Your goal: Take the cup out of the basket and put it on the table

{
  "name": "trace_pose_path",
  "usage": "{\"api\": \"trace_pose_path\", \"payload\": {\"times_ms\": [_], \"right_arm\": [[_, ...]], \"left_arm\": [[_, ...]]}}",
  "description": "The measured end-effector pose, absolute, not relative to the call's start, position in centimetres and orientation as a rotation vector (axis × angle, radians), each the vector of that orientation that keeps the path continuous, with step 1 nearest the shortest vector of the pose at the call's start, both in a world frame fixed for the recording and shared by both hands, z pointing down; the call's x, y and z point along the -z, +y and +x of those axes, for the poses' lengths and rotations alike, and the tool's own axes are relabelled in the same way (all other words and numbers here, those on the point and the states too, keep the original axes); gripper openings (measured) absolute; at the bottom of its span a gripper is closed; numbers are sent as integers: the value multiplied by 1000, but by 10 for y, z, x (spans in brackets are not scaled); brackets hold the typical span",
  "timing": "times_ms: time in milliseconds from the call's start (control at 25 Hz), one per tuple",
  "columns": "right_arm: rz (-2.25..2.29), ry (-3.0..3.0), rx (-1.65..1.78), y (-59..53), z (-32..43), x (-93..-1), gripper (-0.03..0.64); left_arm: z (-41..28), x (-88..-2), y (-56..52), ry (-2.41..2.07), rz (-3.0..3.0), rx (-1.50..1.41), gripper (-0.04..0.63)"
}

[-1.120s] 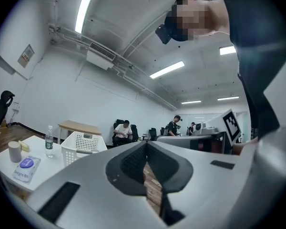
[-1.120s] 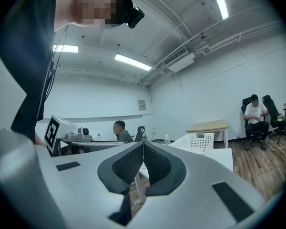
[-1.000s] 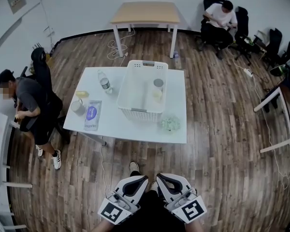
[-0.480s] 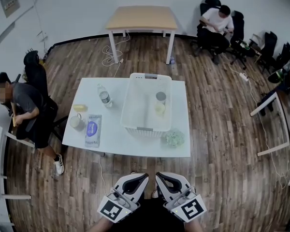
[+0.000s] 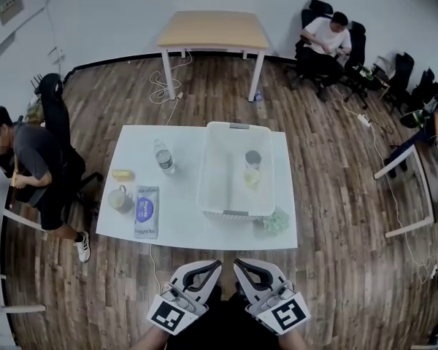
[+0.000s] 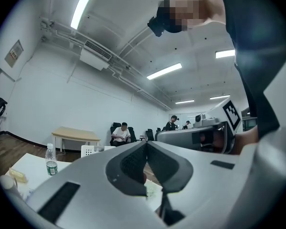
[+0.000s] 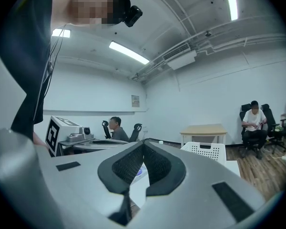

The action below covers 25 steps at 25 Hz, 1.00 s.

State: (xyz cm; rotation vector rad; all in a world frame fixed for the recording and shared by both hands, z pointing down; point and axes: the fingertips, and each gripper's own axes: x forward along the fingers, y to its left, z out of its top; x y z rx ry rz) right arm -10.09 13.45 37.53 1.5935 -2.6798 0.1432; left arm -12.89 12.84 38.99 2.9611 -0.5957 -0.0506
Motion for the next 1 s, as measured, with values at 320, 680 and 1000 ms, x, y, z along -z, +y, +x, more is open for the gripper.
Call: {"api": "trace_pose_path", "payload": {"times_ms": [320, 680, 1000], "right_arm": [[1619, -2586, -238, 112, -95, -385, 25], [1643, -2569, -257, 93, -83, -392, 25], [1654, -2604, -233, 65, -57, -385, 25]], "left_arm": [[-145, -395, 94, -590, 2924, 49, 9], [-130, -401, 75, -544, 2927, 42, 9], [-95, -397, 52, -532, 2996, -45, 9]]}}
